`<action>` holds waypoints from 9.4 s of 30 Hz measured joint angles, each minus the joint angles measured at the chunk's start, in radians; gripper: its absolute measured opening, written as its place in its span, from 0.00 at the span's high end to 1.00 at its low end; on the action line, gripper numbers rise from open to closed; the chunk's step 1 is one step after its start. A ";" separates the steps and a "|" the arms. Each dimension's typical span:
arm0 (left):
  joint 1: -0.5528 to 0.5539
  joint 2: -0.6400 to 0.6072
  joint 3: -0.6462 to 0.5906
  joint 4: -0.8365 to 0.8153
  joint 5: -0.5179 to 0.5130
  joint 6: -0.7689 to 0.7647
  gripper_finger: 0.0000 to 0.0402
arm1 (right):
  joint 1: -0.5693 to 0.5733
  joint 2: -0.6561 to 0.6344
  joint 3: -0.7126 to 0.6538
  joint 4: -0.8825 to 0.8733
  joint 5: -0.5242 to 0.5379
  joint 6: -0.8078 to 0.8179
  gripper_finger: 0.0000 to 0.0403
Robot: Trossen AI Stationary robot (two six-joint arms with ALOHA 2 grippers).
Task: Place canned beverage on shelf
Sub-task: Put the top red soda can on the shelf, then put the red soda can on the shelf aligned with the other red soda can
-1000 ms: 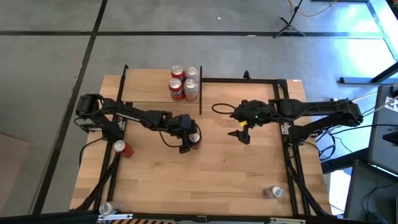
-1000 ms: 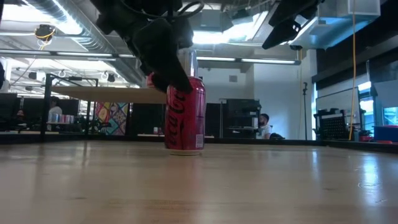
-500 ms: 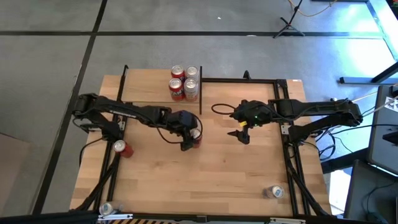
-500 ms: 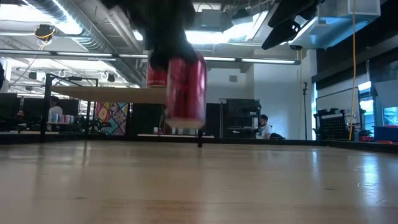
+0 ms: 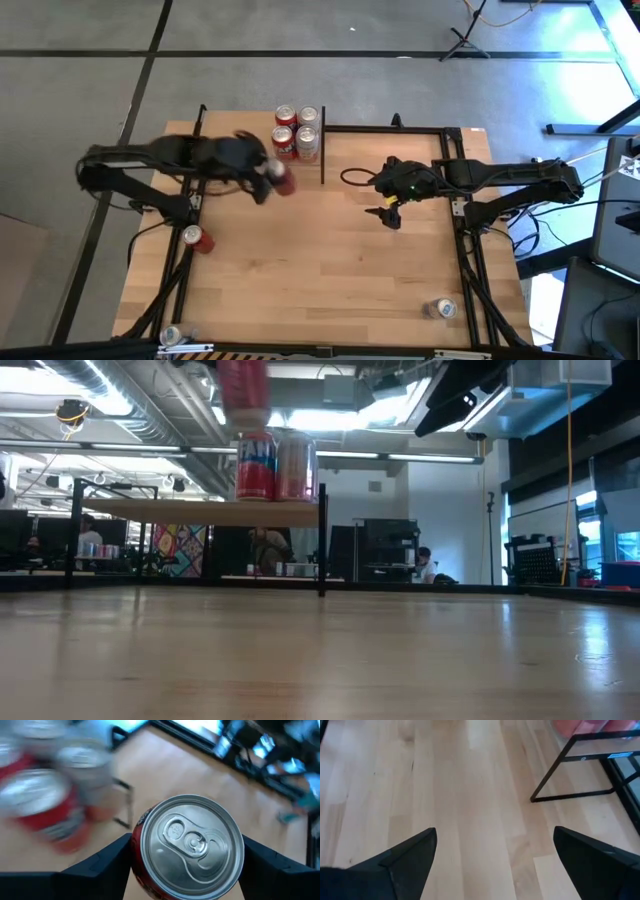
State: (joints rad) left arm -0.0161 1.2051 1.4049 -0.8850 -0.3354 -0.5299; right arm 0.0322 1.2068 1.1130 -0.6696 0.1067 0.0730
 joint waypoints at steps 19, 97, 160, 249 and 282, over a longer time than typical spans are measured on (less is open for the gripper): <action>0.578 -0.020 -0.002 -0.181 0.084 0.156 0.31 | 0.000 0.000 0.000 0.070 0.069 0.032 0.03; 0.324 -0.077 0.122 -0.509 0.295 0.082 0.09 | 0.000 0.002 0.000 0.070 0.066 0.125 0.03; -0.439 -0.160 -0.607 -0.606 0.541 -0.533 0.11 | 0.000 0.019 0.001 0.083 0.032 0.032 0.03; -0.020 0.164 0.345 -0.269 0.165 0.149 0.42 | -0.039 0.174 0.001 0.927 -0.152 0.034 1.00; -0.021 0.161 0.345 -0.214 0.131 0.150 0.45 | -0.039 0.233 0.001 0.893 -0.160 0.054 1.00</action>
State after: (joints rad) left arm -0.0368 1.3666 1.7496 -1.0992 -0.2043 -0.3798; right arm -0.0071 1.4394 1.1141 0.2236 -0.0534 0.1265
